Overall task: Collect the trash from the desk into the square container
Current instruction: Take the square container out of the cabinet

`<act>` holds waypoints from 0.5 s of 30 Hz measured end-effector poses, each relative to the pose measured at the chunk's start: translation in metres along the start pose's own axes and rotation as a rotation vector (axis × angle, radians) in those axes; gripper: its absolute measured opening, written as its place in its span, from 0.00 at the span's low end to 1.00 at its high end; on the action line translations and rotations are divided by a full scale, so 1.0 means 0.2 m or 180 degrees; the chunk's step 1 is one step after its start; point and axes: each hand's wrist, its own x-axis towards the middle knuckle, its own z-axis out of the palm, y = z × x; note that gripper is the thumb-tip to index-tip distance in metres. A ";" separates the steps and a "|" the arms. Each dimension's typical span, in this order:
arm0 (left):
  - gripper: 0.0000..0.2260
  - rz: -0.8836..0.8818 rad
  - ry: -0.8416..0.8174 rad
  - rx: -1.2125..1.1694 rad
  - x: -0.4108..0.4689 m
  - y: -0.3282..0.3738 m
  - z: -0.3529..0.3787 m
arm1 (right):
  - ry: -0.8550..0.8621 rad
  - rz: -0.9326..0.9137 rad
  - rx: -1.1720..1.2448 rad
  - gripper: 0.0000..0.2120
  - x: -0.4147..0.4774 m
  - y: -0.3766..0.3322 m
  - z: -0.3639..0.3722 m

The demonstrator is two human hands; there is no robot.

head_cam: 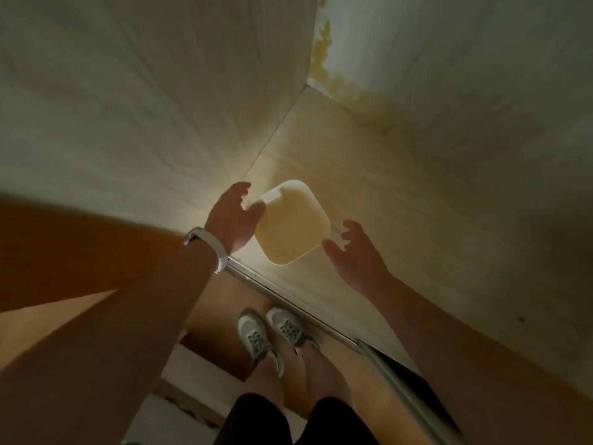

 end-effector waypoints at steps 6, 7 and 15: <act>0.17 -0.0008 -0.0487 0.0510 0.11 0.09 0.05 | -0.0251 0.0270 0.0634 0.33 0.01 0.02 0.12; 0.15 0.0036 -0.0471 0.0540 0.11 0.09 0.06 | -0.0269 0.0245 0.0689 0.32 0.01 0.02 0.13; 0.16 -0.0189 -0.0511 0.0624 0.06 0.04 0.08 | -0.0174 0.0108 0.0895 0.22 0.03 0.03 0.13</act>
